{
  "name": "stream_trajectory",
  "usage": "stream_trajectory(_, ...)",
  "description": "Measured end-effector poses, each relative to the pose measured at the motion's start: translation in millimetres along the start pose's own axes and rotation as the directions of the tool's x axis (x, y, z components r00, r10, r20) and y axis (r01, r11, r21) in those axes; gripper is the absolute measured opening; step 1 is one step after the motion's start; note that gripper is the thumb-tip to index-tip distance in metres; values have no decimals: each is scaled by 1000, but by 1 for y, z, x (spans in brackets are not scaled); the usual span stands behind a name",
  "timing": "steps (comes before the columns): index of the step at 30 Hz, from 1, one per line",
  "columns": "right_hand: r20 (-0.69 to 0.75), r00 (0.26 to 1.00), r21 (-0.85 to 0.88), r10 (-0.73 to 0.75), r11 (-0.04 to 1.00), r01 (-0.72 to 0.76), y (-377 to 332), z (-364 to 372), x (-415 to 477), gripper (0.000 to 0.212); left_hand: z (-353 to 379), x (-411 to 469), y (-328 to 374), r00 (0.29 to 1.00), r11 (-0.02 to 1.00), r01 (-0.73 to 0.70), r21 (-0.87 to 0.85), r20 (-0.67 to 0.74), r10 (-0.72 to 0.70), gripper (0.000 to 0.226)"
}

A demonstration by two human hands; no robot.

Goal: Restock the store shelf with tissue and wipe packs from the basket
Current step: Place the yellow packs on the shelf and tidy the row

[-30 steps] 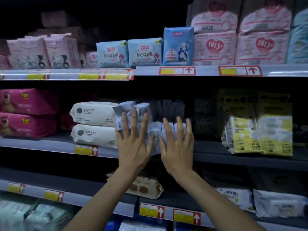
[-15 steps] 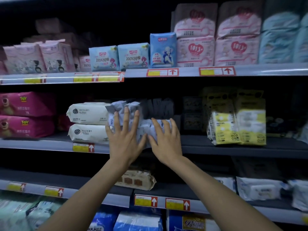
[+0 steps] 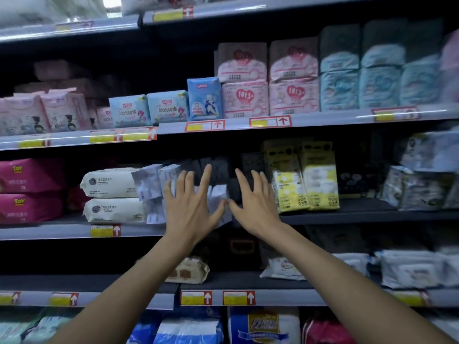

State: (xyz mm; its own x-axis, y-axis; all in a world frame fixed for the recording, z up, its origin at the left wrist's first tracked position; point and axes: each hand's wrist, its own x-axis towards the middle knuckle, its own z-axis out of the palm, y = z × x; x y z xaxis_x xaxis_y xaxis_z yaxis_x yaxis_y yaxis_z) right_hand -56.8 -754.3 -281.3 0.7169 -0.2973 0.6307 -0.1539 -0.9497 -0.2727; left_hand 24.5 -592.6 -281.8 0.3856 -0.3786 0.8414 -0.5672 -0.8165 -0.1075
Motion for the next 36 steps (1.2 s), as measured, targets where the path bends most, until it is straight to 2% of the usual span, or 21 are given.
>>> stream_trajectory(4, -129, 989, -32, 77, 996, -82, 44, -34, -7, 78, 0, 8, 54, 999, 995, -44, -88, 4, 45, 91)
stream_trajectory(7, -171, 977, -45, 128, 990, -137, 84, -53, -13, 78, 9, 12, 98, 997, 979, -64, -193, 27, 70, 95)
stream_trajectory(11, -158, 965, -13, 207, 977, -212, 134, -66, -18, 78, 29, 22, 145, 987, 951, -5, -308, 148, 53, 103)
stream_trajectory(15, -131, 957, 3, 258, 966, -259, 171, -67, -21, 80, 47, 34, 175, 959, 934, 59, -352, 279, 45, 109)
stream_trajectory(20, -34, 951, 51, 309, 950, -307, 204, -55, -15, 88, 72, 46, 192, 938, 918, 111, -380, 345, 29, 117)
stream_trajectory(22, -10, 958, 48, 287, 957, -286, 213, -49, -12, 91, 78, 49, 195, 929, 914, 131, -385, 369, 22, 121)
stream_trajectory(29, -43, 983, 4, 179, 984, -179, 229, -38, -5, 96, 91, 57, 196, 946, 953, 44, -299, 320, 57, 124)
stream_trajectory(36, -94, 984, 6, 152, 988, -152, 235, -18, 5, 93, 106, 68, 202, 948, 967, 14, -253, 310, 68, 107)
